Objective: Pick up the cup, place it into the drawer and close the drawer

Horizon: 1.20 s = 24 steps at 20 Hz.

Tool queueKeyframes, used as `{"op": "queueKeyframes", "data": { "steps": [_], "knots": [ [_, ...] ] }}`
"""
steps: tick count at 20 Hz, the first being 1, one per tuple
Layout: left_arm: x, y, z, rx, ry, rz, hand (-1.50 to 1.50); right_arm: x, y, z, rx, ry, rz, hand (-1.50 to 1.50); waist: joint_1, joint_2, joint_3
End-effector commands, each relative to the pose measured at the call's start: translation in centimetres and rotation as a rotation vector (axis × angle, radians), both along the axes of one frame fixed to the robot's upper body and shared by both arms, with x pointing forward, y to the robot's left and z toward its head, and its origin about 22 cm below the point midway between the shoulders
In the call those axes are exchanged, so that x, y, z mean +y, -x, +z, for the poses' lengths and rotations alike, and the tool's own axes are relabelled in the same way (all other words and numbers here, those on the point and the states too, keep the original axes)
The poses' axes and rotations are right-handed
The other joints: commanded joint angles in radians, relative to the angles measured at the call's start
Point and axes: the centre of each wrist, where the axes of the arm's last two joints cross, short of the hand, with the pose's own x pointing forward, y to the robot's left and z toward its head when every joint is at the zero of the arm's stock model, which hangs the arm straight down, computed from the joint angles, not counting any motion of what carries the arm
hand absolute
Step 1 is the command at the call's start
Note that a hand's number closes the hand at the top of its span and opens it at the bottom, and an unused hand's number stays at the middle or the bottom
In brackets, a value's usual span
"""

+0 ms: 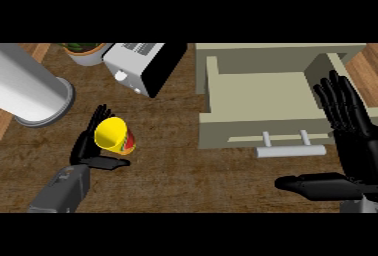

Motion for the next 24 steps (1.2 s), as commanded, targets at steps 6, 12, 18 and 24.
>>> {"op": "queueKeyframes", "data": {
  "steps": [6,12,18,24],
  "knots": [
    [-3.6,-0.3,-0.7,-0.093,0.229,-0.17,1.5,-0.8,-0.4,0.2,0.001,-0.006,0.023,-1.5,0.004,-0.002,0.001],
    [-3.0,-0.6,-0.2,-0.103,0.321,-0.195,1.5,-0.6,-0.1,-0.7,0.016,0.009,-0.011,-1.5,0.007,-0.003,0.001],
    [-2.5,-1.7,1.0,-0.226,0.291,-0.127,1.5,-1.6,0.5,-1.3,0.03,0.036,-0.004,-1.5,0.004,-0.003,0.001],
    [0.0,1.3,-0.7,-0.298,0.244,0.205,1.5,-0.1,-0.2,-0.5,-0.001,0.009,-0.022,-1.5,0.024,-0.006,0.002]
  ]
}}
